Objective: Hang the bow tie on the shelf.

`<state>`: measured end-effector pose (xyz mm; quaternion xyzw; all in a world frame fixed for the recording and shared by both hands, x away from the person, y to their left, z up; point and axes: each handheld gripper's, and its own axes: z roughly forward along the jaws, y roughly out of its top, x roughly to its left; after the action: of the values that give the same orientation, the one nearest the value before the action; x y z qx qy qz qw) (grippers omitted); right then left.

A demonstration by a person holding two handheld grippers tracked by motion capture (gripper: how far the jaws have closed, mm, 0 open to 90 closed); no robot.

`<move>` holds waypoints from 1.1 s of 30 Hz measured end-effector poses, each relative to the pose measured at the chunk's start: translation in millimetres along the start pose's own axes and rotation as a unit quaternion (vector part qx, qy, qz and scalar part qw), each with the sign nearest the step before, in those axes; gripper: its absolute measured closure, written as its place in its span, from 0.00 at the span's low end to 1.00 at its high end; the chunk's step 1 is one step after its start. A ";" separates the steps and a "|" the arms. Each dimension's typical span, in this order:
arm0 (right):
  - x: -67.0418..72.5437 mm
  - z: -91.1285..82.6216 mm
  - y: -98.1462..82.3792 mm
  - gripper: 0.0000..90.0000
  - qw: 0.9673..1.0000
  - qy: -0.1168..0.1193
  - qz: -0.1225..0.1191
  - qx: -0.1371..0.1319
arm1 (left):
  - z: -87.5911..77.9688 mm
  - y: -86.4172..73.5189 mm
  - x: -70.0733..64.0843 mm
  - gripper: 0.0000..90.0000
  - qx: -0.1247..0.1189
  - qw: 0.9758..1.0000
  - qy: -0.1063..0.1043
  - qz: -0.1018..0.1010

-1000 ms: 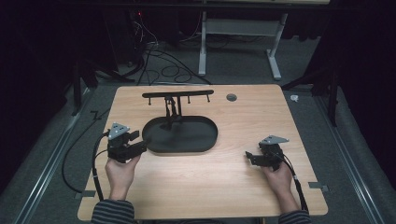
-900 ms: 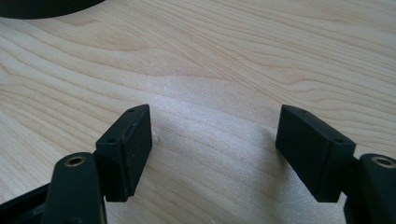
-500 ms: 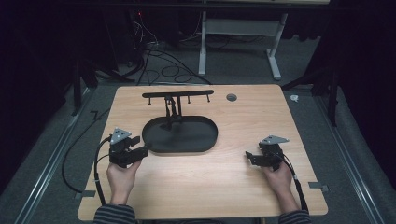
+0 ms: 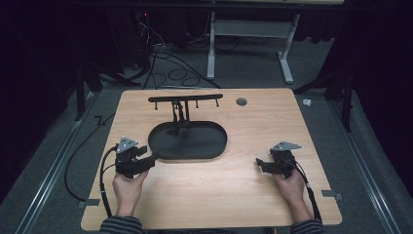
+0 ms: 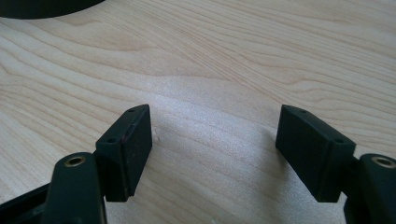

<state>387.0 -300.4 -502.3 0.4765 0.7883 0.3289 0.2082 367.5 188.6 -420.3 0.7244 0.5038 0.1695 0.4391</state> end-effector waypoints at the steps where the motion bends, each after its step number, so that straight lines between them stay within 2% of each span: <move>1: -0.1 -0.1 0.1 0.31 1.000 0.001 -0.001 0.000 | 0.1 -0.7 0.1 0.48 0.001 1.000 0.000 0.000; 8: 0.0 0.0 0.0 0.31 1.000 0.000 0.000 0.000 | 1.9 -6.4 0.8 0.48 0.006 1.000 -0.001 -0.005; 33: 0.0 0.0 0.0 0.31 1.000 0.000 0.000 0.000 | 15.0 -23.9 -4.0 0.47 0.039 0.999 0.003 -0.001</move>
<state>387.0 -300.3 -502.3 0.4766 0.7882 0.3289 0.2082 362.2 180.6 -447.2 0.7401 0.5119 0.1513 0.4090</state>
